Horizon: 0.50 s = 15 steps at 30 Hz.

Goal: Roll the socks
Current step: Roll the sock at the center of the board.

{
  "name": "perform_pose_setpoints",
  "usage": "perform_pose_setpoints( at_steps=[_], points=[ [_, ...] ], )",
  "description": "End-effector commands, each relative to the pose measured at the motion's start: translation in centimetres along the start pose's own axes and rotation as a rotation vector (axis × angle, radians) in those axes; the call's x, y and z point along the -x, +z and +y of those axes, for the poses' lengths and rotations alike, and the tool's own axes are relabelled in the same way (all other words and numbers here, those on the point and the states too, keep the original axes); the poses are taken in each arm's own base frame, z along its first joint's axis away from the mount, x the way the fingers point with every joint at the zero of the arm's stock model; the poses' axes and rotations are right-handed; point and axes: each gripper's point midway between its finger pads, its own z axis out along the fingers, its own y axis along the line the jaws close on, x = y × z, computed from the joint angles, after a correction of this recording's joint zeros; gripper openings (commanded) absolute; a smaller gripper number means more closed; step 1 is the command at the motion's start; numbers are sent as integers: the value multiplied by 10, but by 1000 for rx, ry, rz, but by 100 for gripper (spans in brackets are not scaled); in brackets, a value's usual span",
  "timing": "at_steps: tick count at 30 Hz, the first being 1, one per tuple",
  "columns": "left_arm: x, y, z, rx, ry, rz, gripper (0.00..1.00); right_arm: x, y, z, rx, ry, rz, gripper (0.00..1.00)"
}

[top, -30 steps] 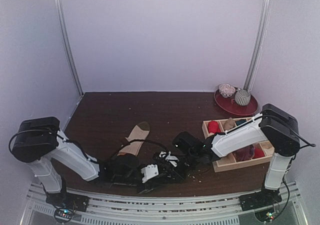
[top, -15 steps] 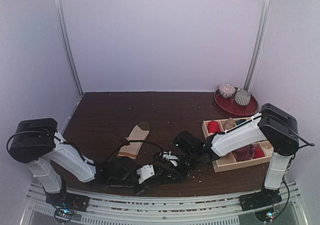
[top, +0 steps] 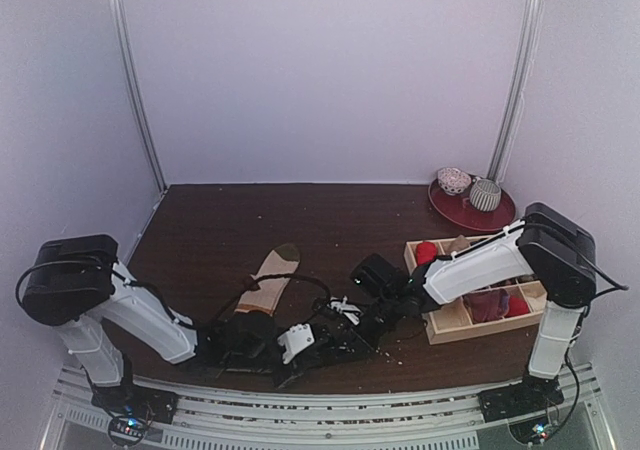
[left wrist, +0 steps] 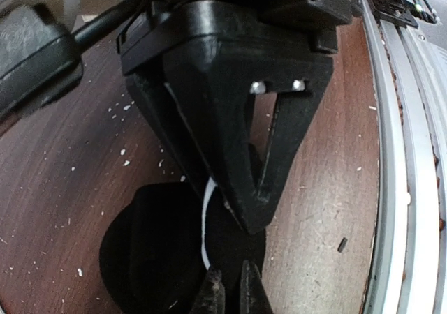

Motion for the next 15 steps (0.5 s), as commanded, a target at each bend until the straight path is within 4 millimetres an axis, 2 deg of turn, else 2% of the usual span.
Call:
perform_pose_setpoints(
  at_steps=[1, 3, 7, 8, 10, 12, 15],
  points=[
    [-73, 1, -3, 17, -138, 267, 0, -17, -12, -25, -92, 72, 37, 25],
    [-88, 3, -4, 18, -179, 318, 0, -12, -13, -21, -72, 55, 27, 28],
    [-107, 4, -9, 8, -268, 371, 0, -6, -16, -19, -72, 25, -11, 31],
    [-111, 4, -11, -3, -294, 382, 0, 1, -22, -20, -98, -5, -57, 32],
    [-116, 3, -13, -23, -353, 389, 0, 13, -41, -22, -180, -72, -167, 43],
    [-123, 0, -12, -36, -405, 398, 0, 22, -64, -18, -257, -158, -288, 46],
    [-130, -3, -11, -55, -460, 398, 0, 23, -88, 4, -313, -341, -432, 50]
  ],
)
